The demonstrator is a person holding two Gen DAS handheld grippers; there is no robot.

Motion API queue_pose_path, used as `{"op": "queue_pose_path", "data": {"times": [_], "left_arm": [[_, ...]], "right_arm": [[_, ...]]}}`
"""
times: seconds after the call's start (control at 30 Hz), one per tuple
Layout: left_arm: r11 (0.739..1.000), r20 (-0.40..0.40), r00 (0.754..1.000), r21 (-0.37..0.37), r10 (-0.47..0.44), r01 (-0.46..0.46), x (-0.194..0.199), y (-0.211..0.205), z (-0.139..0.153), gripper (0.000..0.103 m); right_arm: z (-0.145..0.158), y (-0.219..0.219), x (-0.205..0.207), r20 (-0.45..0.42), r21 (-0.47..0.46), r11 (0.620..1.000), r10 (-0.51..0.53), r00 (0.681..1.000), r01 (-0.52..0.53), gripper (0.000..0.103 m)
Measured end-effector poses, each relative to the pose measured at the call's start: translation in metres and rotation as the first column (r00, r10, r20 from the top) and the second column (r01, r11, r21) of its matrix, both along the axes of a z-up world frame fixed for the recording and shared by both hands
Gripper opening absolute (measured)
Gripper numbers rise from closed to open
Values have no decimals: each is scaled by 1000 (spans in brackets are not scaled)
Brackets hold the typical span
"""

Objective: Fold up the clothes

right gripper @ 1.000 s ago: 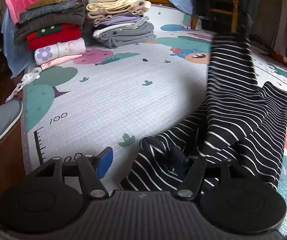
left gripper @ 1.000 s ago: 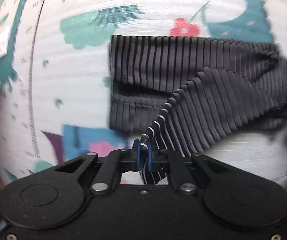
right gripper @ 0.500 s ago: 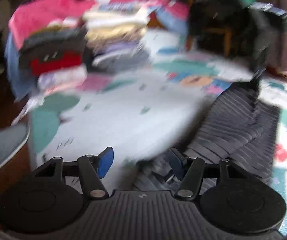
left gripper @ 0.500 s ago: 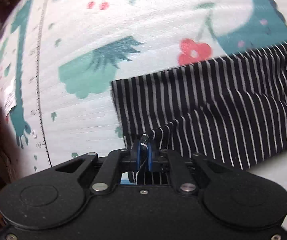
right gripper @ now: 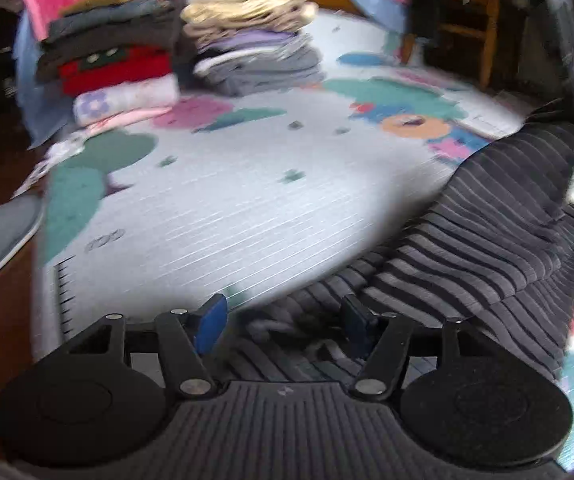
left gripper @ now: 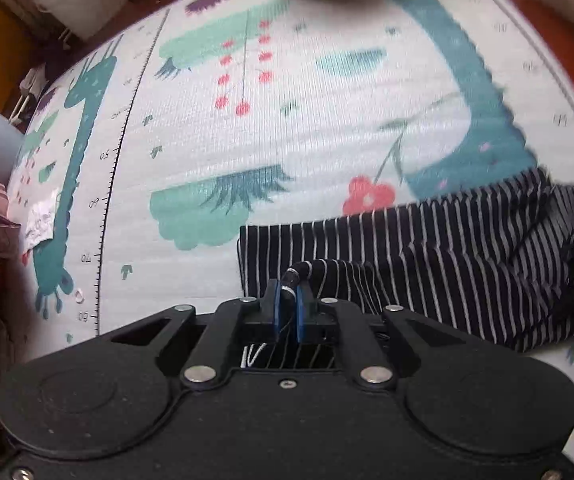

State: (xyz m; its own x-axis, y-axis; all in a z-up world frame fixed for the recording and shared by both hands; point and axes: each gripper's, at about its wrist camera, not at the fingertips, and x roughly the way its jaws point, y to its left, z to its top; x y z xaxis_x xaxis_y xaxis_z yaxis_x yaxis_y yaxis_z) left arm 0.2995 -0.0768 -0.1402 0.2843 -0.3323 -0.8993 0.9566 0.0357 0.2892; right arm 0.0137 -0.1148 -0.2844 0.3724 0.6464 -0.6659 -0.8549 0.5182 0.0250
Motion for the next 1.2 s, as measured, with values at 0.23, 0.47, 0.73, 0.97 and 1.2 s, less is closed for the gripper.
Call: {"op": "queue_pose_path", "data": {"times": [0.23, 0.47, 0.73, 0.97, 1.2], "left_arm": [[936, 46, 938, 61, 343, -345, 51, -9, -79, 23], [550, -218, 629, -330, 746, -767, 54, 89, -34, 43], [348, -418, 491, -374, 765, -860, 3, 100, -86, 31], [432, -287, 519, -317, 805, -844, 27, 46, -117, 31], [524, -190, 614, -368, 766, -768, -3, 34, -91, 31]], "right_arm": [[4, 4, -7, -13, -8, 1000, 17, 1000, -17, 65], [39, -34, 21, 6, 139, 984, -112, 994, 110, 50], [31, -60, 123, 47, 153, 933, -335, 941, 324, 49], [-5, -67, 142, -106, 126, 922, -354, 929, 366, 48], [5, -76, 142, -93, 104, 936, -328, 940, 336, 46]]}}
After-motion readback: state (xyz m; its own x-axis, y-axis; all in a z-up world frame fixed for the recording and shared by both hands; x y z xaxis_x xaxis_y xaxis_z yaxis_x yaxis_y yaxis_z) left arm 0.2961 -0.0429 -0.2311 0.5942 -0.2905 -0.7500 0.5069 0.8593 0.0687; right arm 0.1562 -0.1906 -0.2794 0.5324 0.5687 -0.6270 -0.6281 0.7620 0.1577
